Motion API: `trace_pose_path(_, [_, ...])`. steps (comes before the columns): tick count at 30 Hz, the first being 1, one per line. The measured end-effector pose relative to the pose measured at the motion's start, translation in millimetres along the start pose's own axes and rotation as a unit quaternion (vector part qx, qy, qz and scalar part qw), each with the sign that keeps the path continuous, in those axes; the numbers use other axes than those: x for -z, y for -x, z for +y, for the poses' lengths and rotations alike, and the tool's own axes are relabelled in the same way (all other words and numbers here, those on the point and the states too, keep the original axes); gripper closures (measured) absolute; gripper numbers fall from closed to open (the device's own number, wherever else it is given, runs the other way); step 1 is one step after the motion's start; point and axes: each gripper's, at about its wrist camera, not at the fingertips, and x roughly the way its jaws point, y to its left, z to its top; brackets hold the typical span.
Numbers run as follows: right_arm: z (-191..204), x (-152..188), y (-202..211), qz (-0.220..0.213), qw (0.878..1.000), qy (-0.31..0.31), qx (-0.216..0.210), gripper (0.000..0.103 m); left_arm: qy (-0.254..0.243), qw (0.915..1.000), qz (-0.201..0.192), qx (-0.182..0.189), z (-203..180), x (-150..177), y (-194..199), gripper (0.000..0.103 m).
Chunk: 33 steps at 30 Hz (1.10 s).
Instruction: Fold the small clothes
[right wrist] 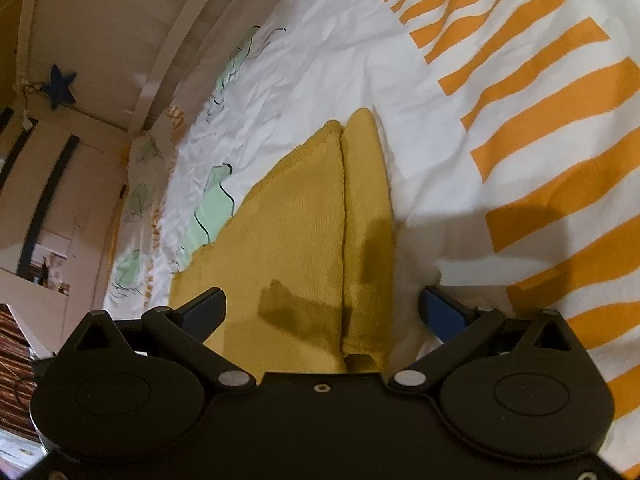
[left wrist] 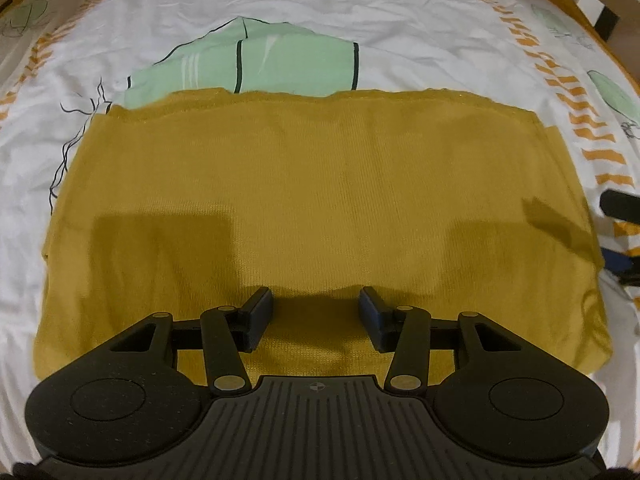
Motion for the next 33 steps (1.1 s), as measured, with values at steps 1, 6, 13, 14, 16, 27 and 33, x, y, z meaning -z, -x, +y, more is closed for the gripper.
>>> trace_pose_path(1, [-2,0,0,-0.002,1.000,-0.004,-0.007,0.000,0.003,1.0000,0.000,0.001,0,0,-1,0.056])
trace_pose_path(6, [-9,-4,-3,-0.003,0.998,-0.024,-0.054,0.000,0.009,1.0000,0.000,0.004,1,-1,-3,0.054])
trace_pose_path(13, [-3,-3,-12,0.003,0.997,-0.006,-0.074,0.000,0.005,1.0000,-0.005,0.005,1,1,-3,0.053])
trace_pose_path(14, [-2,-4,-13,0.004,0.997,-0.004,-0.076,0.000,0.005,1.0000,-0.005,0.006,1,1,-3,0.053])
trace_pose_path(16, [0,-4,-15,0.004,0.997,-0.003,-0.077,0.000,0.007,0.9999,-0.005,0.009,2,1,-3,0.053])
trace_pose_path(27, [9,-3,-21,0.009,0.997,0.012,-0.080,0.000,0.022,0.9990,-0.019,0.033,15,0,3,0.053])
trace_pose_path(33, [15,0,-22,0.014,0.998,0.030,-0.059,0.023,0.040,0.9987,-0.026,0.017,47,0,14,0.053])
